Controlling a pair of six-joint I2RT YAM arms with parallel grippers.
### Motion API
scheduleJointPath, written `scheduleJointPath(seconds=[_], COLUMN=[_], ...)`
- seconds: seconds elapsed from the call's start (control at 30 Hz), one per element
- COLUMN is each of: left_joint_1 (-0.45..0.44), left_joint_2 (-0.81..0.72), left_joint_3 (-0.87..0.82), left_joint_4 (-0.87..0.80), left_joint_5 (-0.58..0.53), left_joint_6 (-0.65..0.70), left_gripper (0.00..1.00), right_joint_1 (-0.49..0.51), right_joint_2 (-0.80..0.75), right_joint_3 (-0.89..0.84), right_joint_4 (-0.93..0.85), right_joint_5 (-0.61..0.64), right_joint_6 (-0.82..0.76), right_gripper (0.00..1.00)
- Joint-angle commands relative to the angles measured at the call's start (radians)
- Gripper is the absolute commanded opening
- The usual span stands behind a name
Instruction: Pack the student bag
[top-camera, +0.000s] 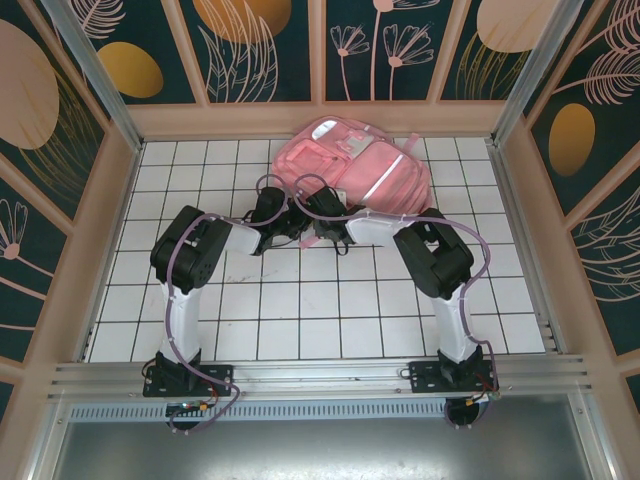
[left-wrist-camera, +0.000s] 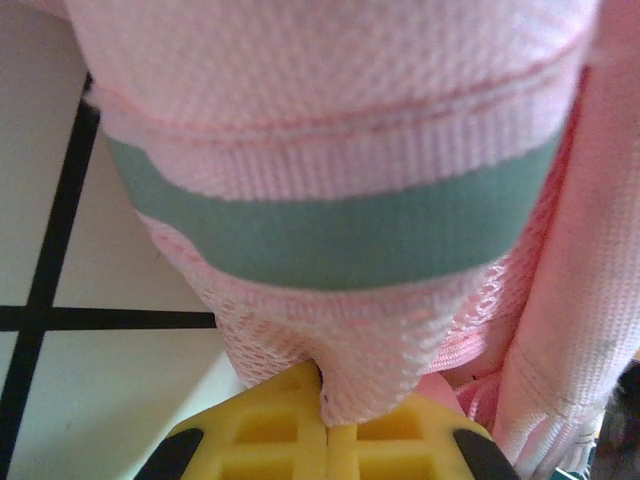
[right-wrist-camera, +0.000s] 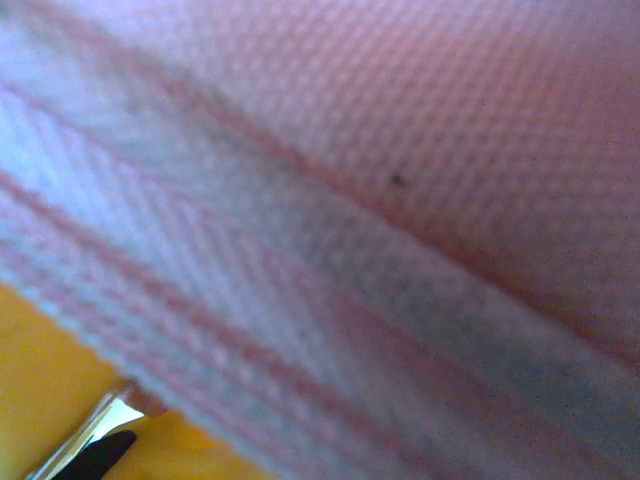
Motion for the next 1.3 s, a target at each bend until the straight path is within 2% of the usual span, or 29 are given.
scheduleJointPath(seconds=[0.0, 0.17, 0.27, 0.47, 0.77, 1.03, 1.27], left_joint_1=[-0.031, -0.032, -0.031, -0.026, 0.035, 0.099, 0.191], left_joint_2=[0.041, 0.04, 0.04, 0.039, 0.004, -0.055, -0.124], left_joint_3=[0.002, 0.003, 0.003, 0.018, -0.001, -0.037, -0.052], left_joint_4=[-0.042, -0.046, -0.05, -0.097, -0.124, -0.17, -0.28], left_joint_5=[0.04, 0.04, 0.038, 0.019, -0.011, -0.044, -0.079], left_joint_6=[0.011, 0.014, 0.015, 0.034, 0.04, 0.064, 0.148], left_gripper=[0.0, 0.0, 0.0, 0.0, 0.0, 0.0, 0.0], right_joint_1=[-0.018, -0.022, -0.023, -0.023, -0.01, 0.002, -0.018], right_joint_2=[0.08, 0.067, 0.04, -0.033, -0.176, -0.335, -0.47], right_joint_3=[0.007, -0.015, -0.036, -0.06, -0.18, -0.313, -0.41], right_joint_4=[0.02, 0.034, 0.051, 0.029, -0.051, -0.14, -0.222], right_joint_5=[-0.001, 0.012, 0.007, -0.007, -0.028, 0.018, 0.089], right_joint_6=[-0.014, -0.008, -0.011, 0.018, 0.13, 0.186, 0.183], right_gripper=[0.25, 0.12, 0.0, 0.0, 0.0, 0.0, 0.0])
